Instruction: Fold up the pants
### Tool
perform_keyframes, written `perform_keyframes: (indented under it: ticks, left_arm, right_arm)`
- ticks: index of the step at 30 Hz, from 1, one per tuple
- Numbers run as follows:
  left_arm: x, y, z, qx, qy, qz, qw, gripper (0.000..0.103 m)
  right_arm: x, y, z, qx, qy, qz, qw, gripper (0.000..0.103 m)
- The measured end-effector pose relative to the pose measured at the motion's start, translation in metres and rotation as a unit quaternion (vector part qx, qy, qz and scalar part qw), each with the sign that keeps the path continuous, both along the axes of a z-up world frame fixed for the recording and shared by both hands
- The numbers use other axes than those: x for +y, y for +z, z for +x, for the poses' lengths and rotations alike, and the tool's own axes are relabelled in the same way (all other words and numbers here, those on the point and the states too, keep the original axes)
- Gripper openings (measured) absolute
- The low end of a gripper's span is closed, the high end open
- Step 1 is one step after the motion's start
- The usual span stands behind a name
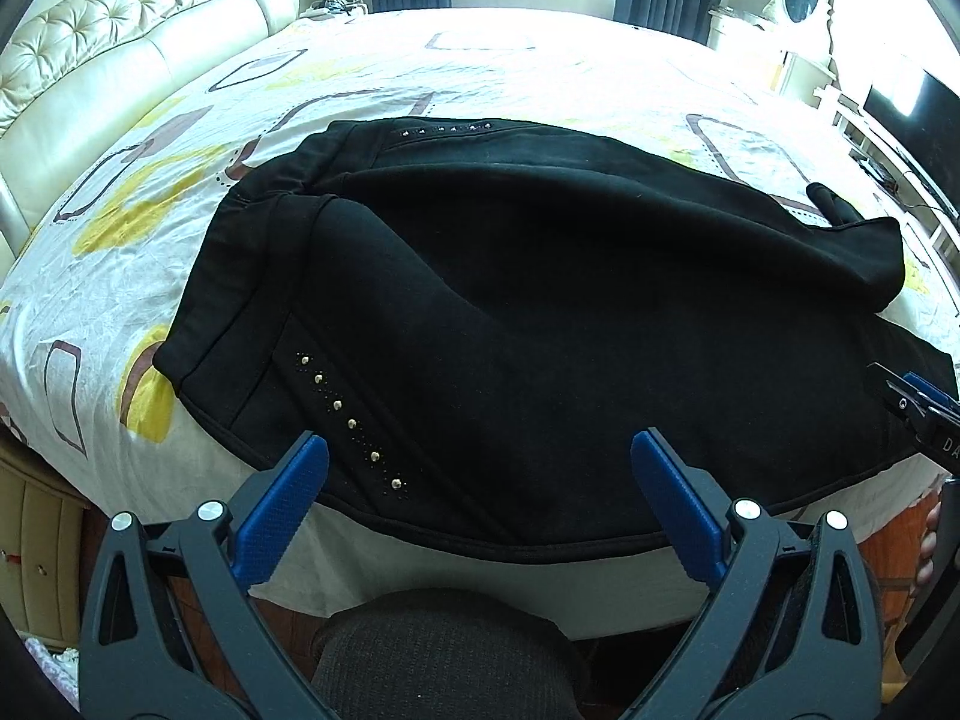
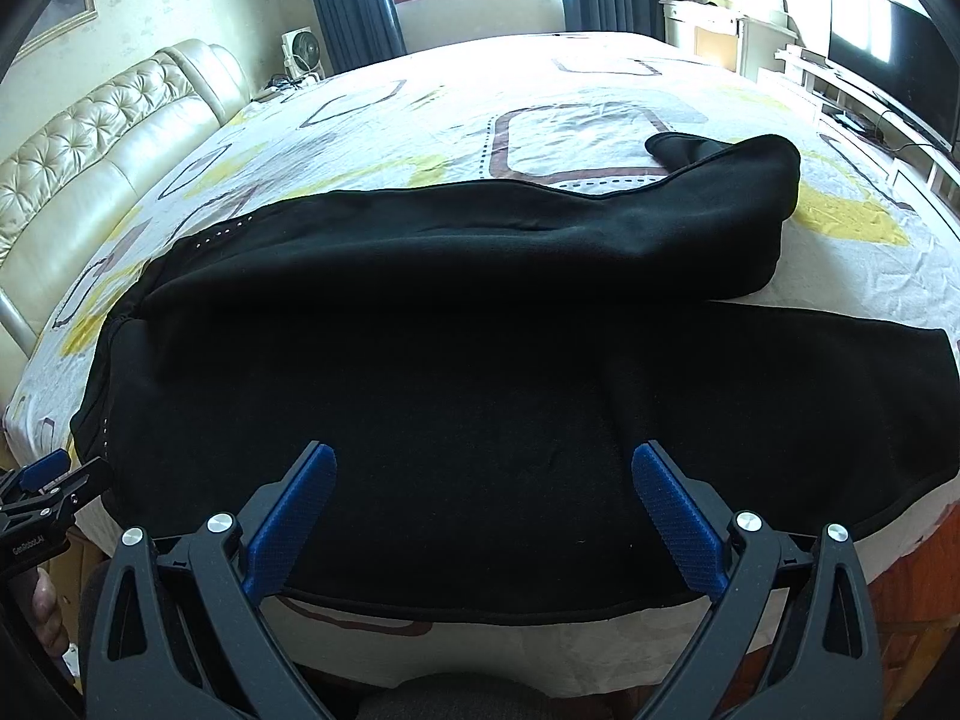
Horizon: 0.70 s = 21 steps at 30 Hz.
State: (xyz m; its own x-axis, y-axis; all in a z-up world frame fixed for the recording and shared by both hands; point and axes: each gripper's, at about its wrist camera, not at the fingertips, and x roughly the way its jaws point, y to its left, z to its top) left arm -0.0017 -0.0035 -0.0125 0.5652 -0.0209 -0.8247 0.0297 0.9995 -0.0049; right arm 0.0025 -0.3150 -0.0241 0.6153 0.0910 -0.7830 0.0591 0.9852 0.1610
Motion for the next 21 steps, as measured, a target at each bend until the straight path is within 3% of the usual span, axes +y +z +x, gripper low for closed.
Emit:
perform_keyframes:
  ticks: [21]
  left_arm:
    - [-0.0054, 0.0056, -0.0034, -0.012, -0.011, 0.004, 0.9999, 0.101]
  right_arm:
    - [0.0049, -0.0024, 0.0003, 0.006, 0.006, 0.003, 1.0, 0.099]
